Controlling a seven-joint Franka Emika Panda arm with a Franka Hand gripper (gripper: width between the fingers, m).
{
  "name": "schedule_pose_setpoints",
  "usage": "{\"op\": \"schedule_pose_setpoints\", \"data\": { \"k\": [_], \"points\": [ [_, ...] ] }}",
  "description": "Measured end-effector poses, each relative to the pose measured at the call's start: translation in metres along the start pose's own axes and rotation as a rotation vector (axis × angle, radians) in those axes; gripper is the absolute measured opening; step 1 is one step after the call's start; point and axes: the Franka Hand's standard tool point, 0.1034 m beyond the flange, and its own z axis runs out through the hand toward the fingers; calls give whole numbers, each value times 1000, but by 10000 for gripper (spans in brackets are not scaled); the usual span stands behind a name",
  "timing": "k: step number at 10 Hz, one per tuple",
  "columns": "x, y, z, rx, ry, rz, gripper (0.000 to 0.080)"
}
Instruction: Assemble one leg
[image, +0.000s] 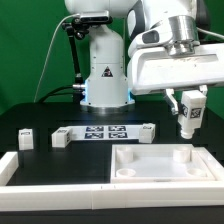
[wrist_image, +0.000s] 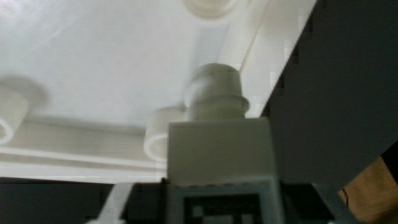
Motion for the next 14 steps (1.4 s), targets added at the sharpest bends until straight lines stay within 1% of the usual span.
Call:
{"op": "schedule_pose_setpoints", "data": {
  "k": [1, 2, 3, 4, 5, 6, 8, 10, 12, 14],
  "points": [
    [5, 0, 13, -2, 57, -21, 289],
    [2, -1, 26, 3, -16, -22, 289],
    [17, -1, 26, 4, 5, -22, 289],
    [17, -1, 34, 4, 2, -22, 290],
    [17, 4, 41, 0, -2, -43, 290],
    [19, 9, 46, -4, -1, -55, 290],
    [18, 8, 46, -2, -3, -55, 290],
    [18, 9, 46, -3, -5, -62, 290],
    [28, 17, 51, -10, 4, -82, 290],
    [41, 19, 55, -10, 3, -88, 290]
  ]
}}
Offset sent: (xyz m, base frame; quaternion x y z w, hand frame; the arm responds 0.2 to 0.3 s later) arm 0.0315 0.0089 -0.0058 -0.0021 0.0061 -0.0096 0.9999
